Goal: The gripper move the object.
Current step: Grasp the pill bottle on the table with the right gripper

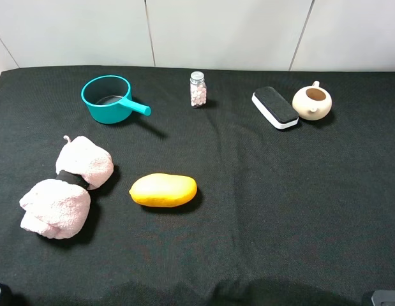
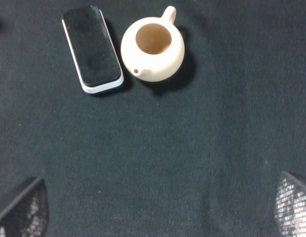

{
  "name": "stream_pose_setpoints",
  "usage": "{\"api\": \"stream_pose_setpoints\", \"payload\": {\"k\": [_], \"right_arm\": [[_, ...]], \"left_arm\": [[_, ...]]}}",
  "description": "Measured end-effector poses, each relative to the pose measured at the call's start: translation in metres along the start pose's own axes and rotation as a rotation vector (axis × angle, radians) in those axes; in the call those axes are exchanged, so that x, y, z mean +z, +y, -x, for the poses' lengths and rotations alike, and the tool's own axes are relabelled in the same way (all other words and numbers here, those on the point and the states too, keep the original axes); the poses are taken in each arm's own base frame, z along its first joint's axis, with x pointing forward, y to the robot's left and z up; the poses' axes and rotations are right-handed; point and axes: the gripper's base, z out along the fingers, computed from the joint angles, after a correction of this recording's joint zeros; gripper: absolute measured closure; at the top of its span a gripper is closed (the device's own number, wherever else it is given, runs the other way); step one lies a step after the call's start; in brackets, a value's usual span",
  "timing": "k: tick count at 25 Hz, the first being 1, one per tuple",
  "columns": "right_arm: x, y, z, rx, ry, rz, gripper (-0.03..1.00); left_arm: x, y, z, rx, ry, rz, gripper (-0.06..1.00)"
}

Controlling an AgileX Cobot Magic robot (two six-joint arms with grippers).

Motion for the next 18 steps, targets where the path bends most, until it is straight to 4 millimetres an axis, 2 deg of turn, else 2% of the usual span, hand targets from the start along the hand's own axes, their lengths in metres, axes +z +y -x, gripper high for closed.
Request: {"api": "stream_pose_setpoints", "payload": {"k": [14,18], "right_arm": [[0.047,-0.007,0.073,-0.070,0.117,0.015,0.27],[0.061,-0.009,0.086,-0.090,0.146,0.020,0.27]], "left_arm": [[0.000,0.000,0.000,0.000,0.000,0.000,0.18],[0.000,0.000,0.000,0.000,0.000,0.000,0.18]]}}
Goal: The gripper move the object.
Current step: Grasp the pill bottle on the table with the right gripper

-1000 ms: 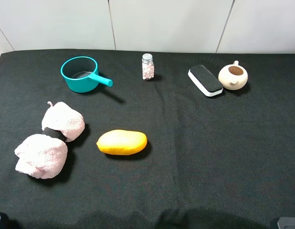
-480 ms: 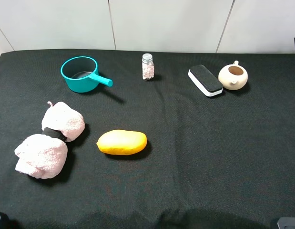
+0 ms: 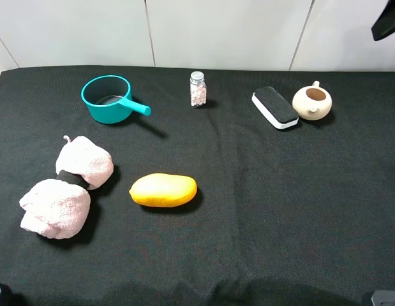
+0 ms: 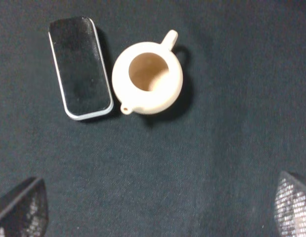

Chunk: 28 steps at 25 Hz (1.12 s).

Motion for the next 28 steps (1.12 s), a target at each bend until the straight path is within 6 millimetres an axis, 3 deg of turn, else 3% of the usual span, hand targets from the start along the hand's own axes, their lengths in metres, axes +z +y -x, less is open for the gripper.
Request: {"api": "stream_pose_setpoints", "payload": {"k": [11,28], "right_arm": [[0.050,-0.006,0.044,-0.054,0.096,0.064,0.27],[0.119,-0.010,0.071,-0.096,0.165,0.134,0.27]], "left_arm": [[0.000,0.000,0.000,0.000,0.000,0.000,0.18],[0.000,0.000,0.000,0.000,0.000,0.000,0.18]]}}
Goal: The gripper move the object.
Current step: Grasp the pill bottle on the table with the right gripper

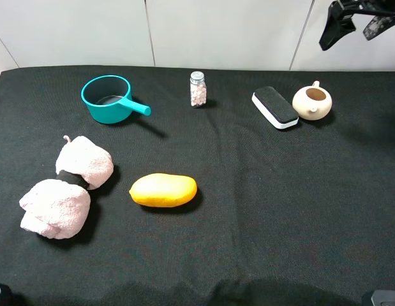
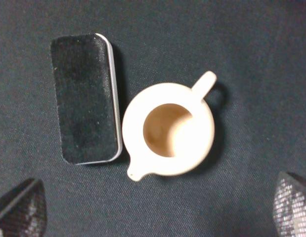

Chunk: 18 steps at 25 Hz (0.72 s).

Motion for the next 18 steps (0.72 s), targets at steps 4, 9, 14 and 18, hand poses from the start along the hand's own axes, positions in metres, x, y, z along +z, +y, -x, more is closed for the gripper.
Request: {"api": "stream_pose_setpoints", "payload": {"k": [4,9,14,18], "right_arm": [[0.018,0.001,0.002,-0.008,0.028,0.029,0.27],[0.032,0.014,0.007,-0.042,0.045,0.045,0.27],[0.046,0.028,0.011,-0.079,0.050,0.059,0.27],[0.053,0.046,0.015,-0.118,0.047,0.071,0.27]], "left_arm": [[0.000,0.000,0.000,0.000,0.000,0.000,0.18],[0.000,0.000,0.000,0.000,0.000,0.000,0.18],[0.000,0.000,0.000,0.000,0.000,0.000,0.18],[0.000,0.000,0.000,0.000,0.000,0.000,0.18]]}}
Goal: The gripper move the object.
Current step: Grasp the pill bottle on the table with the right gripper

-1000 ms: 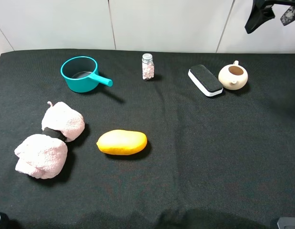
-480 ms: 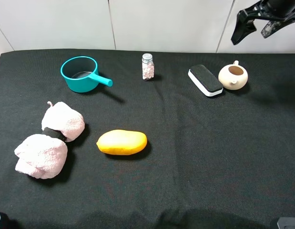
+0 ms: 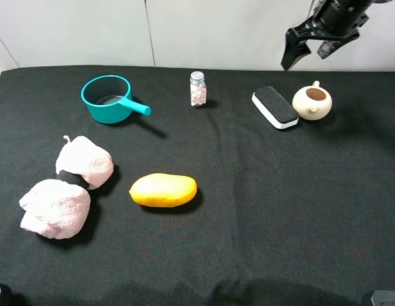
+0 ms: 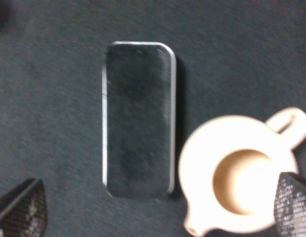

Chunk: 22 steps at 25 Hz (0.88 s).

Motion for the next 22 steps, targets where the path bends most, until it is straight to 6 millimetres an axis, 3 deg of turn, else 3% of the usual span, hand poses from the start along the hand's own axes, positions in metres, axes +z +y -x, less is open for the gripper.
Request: {"api": "stream_pose_setpoints", "payload": {"k": [12,17,22], "right_arm": [[0.011,0.051,0.017,-0.100,-0.063,0.038,0.27],[0.028,0.067,0.022,-0.115,-0.066,0.071,0.27],[0.038,0.088,0.041,-0.160,-0.095,0.094,0.27]], "left_arm": [[0.000,0.000,0.000,0.000,0.000,0.000,0.18],[0.000,0.000,0.000,0.000,0.000,0.000,0.18],[0.000,0.000,0.000,0.000,0.000,0.000,0.18]]}}
